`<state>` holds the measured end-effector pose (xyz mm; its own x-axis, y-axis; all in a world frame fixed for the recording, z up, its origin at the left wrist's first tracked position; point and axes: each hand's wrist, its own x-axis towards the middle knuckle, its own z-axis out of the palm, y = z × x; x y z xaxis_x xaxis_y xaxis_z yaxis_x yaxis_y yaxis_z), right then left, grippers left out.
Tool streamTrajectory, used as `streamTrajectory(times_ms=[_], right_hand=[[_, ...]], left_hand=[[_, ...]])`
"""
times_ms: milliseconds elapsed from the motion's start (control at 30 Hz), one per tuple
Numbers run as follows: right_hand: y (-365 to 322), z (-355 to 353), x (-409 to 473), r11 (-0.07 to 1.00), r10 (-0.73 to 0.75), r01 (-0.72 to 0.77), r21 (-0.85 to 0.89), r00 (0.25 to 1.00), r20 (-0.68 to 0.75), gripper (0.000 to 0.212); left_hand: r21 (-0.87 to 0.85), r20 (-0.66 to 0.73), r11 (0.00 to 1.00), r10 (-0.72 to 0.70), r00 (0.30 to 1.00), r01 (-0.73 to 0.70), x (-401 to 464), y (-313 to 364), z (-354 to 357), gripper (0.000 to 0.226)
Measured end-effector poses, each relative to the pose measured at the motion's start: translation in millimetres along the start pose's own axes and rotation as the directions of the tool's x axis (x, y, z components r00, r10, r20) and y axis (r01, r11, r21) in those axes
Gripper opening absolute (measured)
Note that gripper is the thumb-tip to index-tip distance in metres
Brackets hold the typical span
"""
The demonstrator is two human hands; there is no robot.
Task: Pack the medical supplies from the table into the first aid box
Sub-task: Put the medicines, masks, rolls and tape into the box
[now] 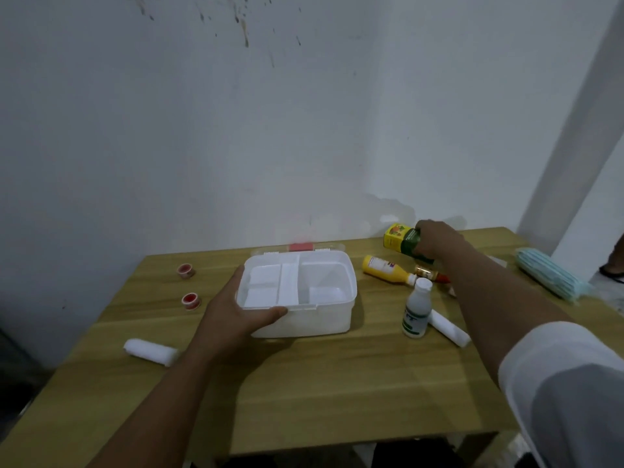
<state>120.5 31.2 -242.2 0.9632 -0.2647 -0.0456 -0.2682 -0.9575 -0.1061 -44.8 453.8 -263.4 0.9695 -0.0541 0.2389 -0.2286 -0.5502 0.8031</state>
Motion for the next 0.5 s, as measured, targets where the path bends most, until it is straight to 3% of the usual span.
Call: streamTrajectory(times_ms=[133,267,400,500], right_hand=[[-15,-39,-8,0.997,-0.057,0.059,0.059,0.998,-0.028,0.061],[-53,-89,-37,0.965,-0.238,0.244,0.100,0.969,-0.072,0.056],[-99,-112,-91,0.875,-0.463,0.440,0.202,0.882,0.087,0.066],[-128,-108,-128,0.844,-0.533,0.534,0.039,0.829,0.169,0.058]], left_hand=[[-0.013,-0.016,1.000,0.001,1.000,-0.001,0,3,1,0.087],[-0.036,-0.002,0.999,0.009,1.000,-0.009,0,4,1,0.087],[-0.065,-0.007,0.998,0.010,1.000,-0.010,0,4,1,0.087],[-0.077,-0.006,0.997,0.018,1.000,-0.019,-2,5,1,0.088]])
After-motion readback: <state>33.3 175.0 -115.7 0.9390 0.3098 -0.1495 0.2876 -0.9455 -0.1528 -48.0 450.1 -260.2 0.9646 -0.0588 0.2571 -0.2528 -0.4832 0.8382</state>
